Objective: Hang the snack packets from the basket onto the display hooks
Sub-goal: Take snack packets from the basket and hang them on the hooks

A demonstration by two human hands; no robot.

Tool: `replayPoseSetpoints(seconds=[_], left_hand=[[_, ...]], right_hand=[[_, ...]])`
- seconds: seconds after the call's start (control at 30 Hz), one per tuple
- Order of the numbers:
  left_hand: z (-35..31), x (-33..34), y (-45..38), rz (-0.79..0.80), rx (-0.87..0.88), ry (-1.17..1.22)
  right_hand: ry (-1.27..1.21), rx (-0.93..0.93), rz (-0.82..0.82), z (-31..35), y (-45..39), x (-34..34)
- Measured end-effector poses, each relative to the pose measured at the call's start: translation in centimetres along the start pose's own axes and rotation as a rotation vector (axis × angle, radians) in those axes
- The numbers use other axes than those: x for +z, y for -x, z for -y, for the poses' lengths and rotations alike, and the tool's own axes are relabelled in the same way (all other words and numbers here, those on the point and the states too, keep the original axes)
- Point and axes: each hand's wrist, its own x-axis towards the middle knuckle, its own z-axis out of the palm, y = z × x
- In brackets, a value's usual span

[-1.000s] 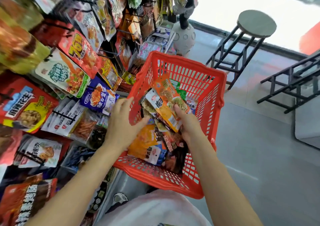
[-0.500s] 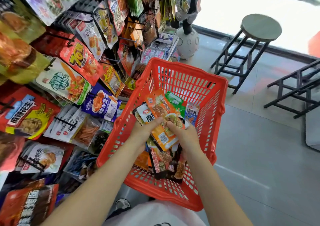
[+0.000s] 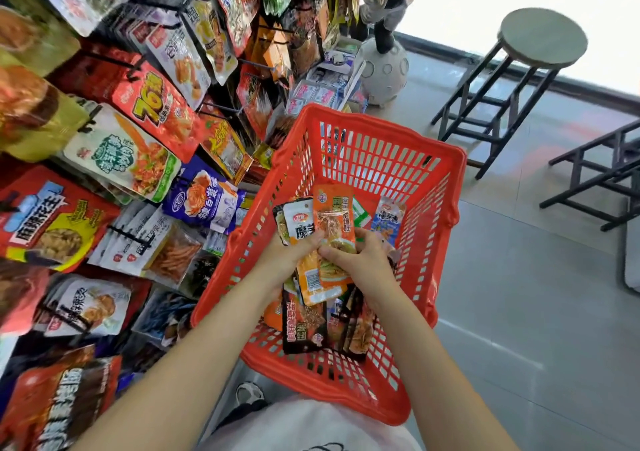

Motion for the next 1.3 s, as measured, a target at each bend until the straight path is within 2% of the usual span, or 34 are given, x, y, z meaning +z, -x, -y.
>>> replayPoseSetpoints(seconds=[0.17, 0.27, 0.43, 0.53, 0.63, 0.73, 0.83, 0.9, 0.97, 1.13, 1.3], left_hand=[[0.1, 0.1, -0.6, 0.008, -0.078, 0.023], [-0.2, 0.3, -0.5, 0.065, -0.070, 0.053], [-1.3, 0.4, -0.6, 0.087, -0.061, 0.125], [-3.3, 0.9, 0.7, 0.108, -0.182, 0.209], [-4.7, 1.2, 1.7, 0.204, -0.228, 0.309], [-6.0, 1.1, 2.0, 0.217, -0.151, 0.357], [-6.7, 0.7, 2.2, 0.236, -0.126, 0.319], [-6.6, 0.6, 2.6, 0.314, -0.150, 0.236], [-6.3, 0.9, 2.9, 0.359, -0.179, 0.173], [-5.5, 1.5, 1.8, 0.096, -0.146, 0.238], [-5.8, 0.9, 1.6, -0.062, -0.128, 0.433]], right_hand=[[-0.017, -0.003, 0.116, -0.6, 0.1, 0.4], [-0.133, 0.037, 0.179, -0.4, 0.1, 0.5], [-0.218, -0.016, 0.117, 1.3, 0.4, 0.4], [-0.256, -0.056, 0.129, 2.7, 0.4, 0.2], [-0.042, -0.177, 0.096, 5.1, 1.4, 0.1], [0.407, -0.357, -0.046, 6.6, 0.9, -0.4], [0.541, -0.318, 0.057, 7.3, 1.0, -0.7], [0.604, -0.276, 0.160, 7.2, 1.2, -1.0], [0.646, -0.264, 0.193, 6.7, 1.5, -1.1], [0.344, -0.216, 0.127, 4.6, 2.7, -1.6], [0.198, -0.050, 0.330, 2.6, 3.5, -1.0]])
